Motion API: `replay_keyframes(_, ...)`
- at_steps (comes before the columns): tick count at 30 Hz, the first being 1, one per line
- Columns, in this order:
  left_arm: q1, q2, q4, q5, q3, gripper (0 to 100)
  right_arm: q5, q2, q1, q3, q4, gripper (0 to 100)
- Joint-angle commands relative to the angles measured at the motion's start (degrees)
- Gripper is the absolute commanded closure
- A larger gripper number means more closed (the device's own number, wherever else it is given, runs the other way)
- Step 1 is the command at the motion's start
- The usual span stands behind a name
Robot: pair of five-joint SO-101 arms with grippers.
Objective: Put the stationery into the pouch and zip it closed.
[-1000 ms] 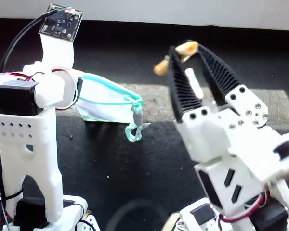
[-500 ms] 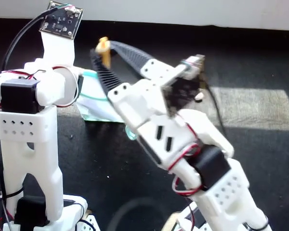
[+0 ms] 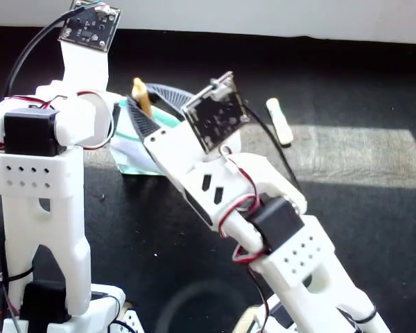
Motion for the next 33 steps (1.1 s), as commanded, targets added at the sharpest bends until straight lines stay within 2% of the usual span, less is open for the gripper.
replay_keyframes(1,1.9,3.8,0.6,0.8,-1.0,99,0.0,0.0,3.3,4.4,-0.6,99.3)
replay_keyframes(7,2.2,4.1,0.6,0.8,-6.0,99,0.0,0.0,7.2,11.1,-7.1,99.3)
replay_keyframes(13,2.2,4.2,0.6,0.8,-5.9,99,-0.2,3.2,7.0,11.2,-3.7,98.6)
replay_keyframes(19,2.2,4.2,0.6,0.8,-5.9,99,-0.4,7.6,6.9,-0.6,5.8,84.6)
replay_keyframes(29,2.0,8.5,0.7,0.8,-6.0,99,-0.4,8.9,7.7,-24.8,17.4,84.8)
replay_keyframes(33,1.9,10.9,2.5,0.8,-6.5,99,-0.4,9.5,17.5,-33.0,17.7,85.0)
